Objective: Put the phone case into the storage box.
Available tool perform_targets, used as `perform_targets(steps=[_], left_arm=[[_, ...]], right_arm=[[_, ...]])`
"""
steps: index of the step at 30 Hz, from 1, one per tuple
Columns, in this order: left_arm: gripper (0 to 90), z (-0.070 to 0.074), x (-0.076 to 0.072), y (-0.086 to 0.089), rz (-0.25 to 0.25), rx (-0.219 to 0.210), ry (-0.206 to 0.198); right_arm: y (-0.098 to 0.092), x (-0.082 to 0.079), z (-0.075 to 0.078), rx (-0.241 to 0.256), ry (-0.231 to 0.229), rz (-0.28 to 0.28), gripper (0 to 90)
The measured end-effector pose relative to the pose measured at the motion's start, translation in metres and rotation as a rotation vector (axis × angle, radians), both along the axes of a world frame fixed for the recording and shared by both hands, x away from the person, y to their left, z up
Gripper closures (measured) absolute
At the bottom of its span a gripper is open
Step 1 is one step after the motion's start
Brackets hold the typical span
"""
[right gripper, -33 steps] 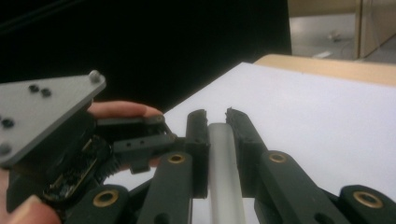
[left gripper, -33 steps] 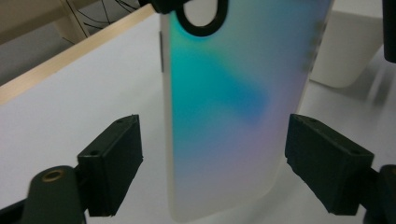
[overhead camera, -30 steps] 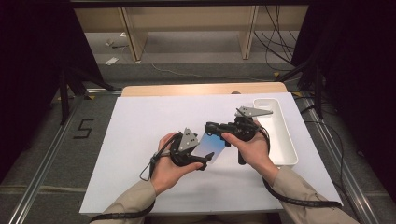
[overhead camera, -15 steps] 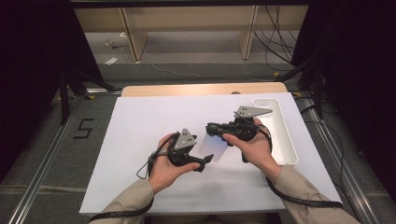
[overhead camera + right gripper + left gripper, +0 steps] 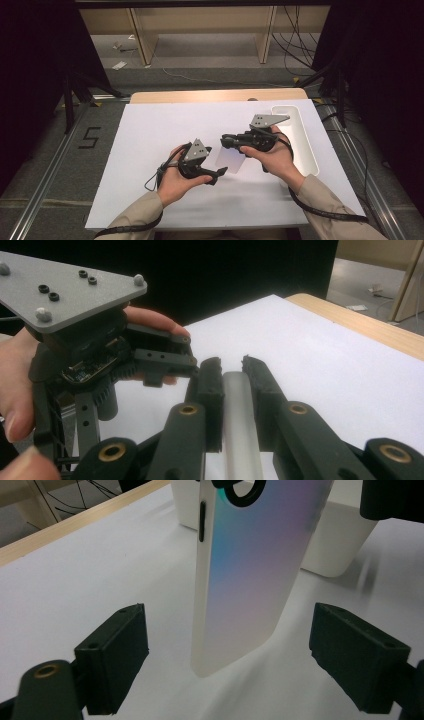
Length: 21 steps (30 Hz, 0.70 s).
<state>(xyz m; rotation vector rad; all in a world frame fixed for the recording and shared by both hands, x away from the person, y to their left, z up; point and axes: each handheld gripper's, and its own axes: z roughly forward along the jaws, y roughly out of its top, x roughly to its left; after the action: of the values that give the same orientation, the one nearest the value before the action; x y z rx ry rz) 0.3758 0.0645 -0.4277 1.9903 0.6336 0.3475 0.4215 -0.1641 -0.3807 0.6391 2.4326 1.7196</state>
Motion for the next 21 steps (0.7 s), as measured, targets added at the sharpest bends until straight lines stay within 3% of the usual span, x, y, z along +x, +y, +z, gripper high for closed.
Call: perform_targets(steps=[21], left_arm=[[16.8,-0.0061,0.0009,-0.001,-0.022,0.027,0.017]], right_arm=[[0.0014,0.0,0.0006,-0.033,-0.015,0.079,80.0]])
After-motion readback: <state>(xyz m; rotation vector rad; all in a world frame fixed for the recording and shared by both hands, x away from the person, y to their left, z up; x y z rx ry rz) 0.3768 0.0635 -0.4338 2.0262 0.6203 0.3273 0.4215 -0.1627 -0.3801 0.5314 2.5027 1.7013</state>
